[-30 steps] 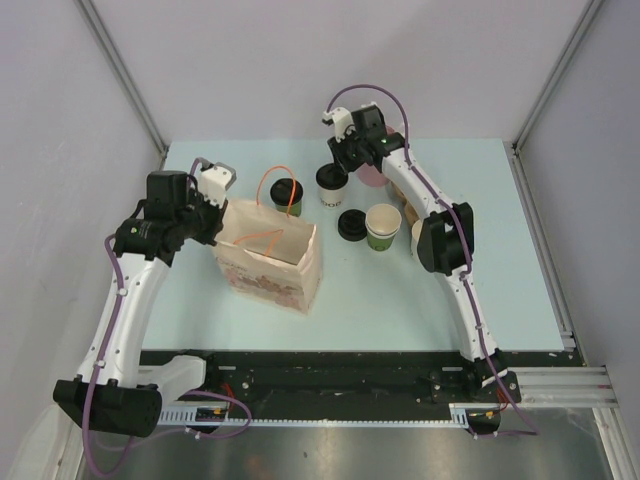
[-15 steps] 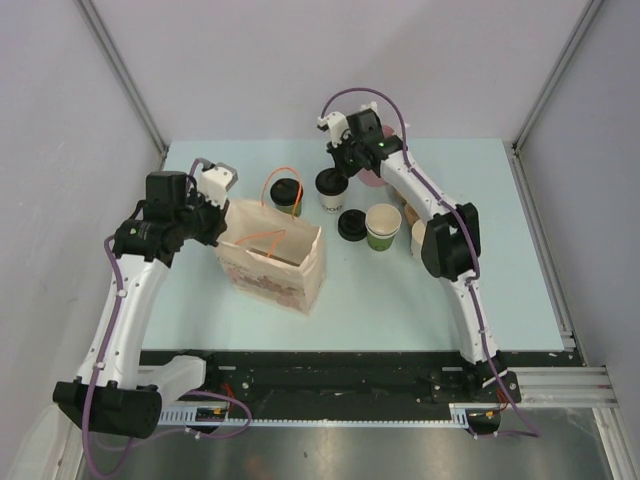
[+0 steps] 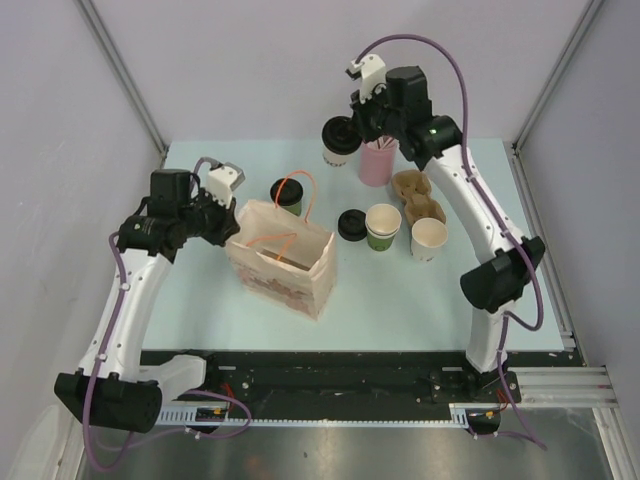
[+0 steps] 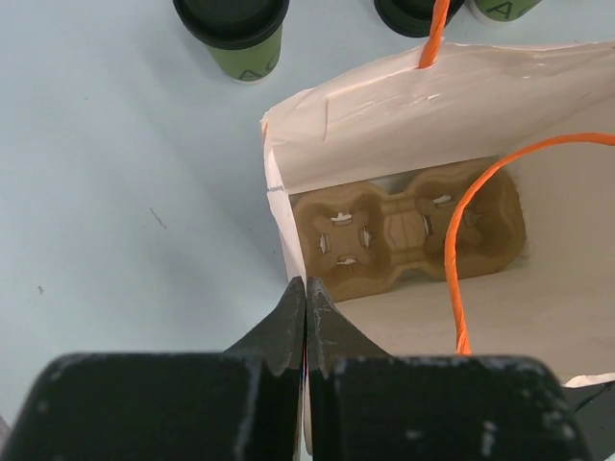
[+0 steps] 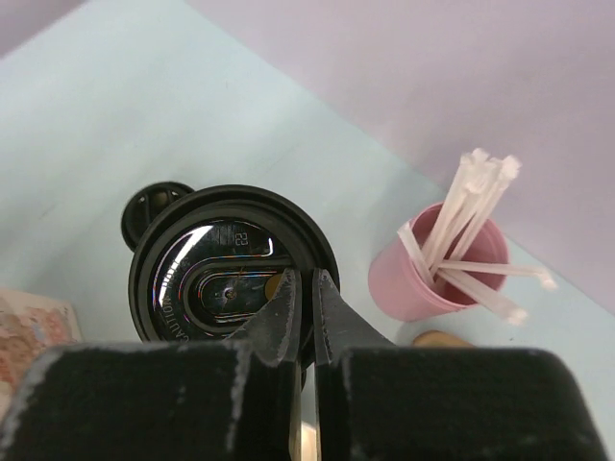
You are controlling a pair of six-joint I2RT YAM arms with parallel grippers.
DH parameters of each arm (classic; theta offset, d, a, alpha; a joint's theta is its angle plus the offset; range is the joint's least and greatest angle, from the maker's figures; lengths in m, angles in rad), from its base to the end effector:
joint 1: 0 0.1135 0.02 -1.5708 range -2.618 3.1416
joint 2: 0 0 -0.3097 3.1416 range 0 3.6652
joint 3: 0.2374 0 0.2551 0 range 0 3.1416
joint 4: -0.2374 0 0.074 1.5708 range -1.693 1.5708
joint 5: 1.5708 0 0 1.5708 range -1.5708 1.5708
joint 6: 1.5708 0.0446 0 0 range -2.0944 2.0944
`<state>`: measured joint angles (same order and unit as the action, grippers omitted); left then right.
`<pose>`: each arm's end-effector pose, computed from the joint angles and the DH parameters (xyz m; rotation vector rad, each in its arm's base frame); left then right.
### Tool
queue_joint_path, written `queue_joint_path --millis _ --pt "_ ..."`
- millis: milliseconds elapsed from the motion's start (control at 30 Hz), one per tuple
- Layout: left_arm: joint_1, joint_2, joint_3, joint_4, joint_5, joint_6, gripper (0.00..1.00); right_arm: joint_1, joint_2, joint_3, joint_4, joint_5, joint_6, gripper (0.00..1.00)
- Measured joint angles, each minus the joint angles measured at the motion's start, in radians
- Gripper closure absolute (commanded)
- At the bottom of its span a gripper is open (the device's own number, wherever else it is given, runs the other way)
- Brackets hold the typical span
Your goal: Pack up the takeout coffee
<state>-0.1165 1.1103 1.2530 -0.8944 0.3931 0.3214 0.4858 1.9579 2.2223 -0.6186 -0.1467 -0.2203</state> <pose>0.2001 -0.0406 0.4069 0.6842 2.1719 -0.3487 0.4138 0.2258 0.4820 -0.7606 1.7782 0.3187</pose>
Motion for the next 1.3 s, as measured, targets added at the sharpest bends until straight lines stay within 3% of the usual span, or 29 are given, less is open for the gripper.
queue_joint_path --millis 233,467,667,833,1033,1300 --pt "-0.053 0.031 0.004 0.021 0.013 0.001 1.00 0.076 -0.175 0.000 -0.053 0.065 0.010 1.00" --pt "-0.078 0.043 0.024 0.026 0.022 0.001 1.00 0.240 -0.318 0.010 -0.112 0.106 0.006 1.00" --pt "-0.089 0.043 0.032 0.026 0.029 0.002 1.00 0.405 -0.338 0.018 -0.204 0.099 0.010 1.00" --pt "-0.091 0.040 0.032 0.026 0.029 0.002 1.00 0.437 -0.297 -0.011 -0.304 0.103 0.023 1.00" --pt "-0.092 0.032 0.032 0.026 0.029 0.003 0.99 0.457 -0.269 -0.132 -0.353 0.121 0.046 1.00" --pt "-0.095 0.026 0.032 0.025 0.029 0.003 0.99 0.491 -0.285 -0.380 -0.286 0.138 0.085 1.00"
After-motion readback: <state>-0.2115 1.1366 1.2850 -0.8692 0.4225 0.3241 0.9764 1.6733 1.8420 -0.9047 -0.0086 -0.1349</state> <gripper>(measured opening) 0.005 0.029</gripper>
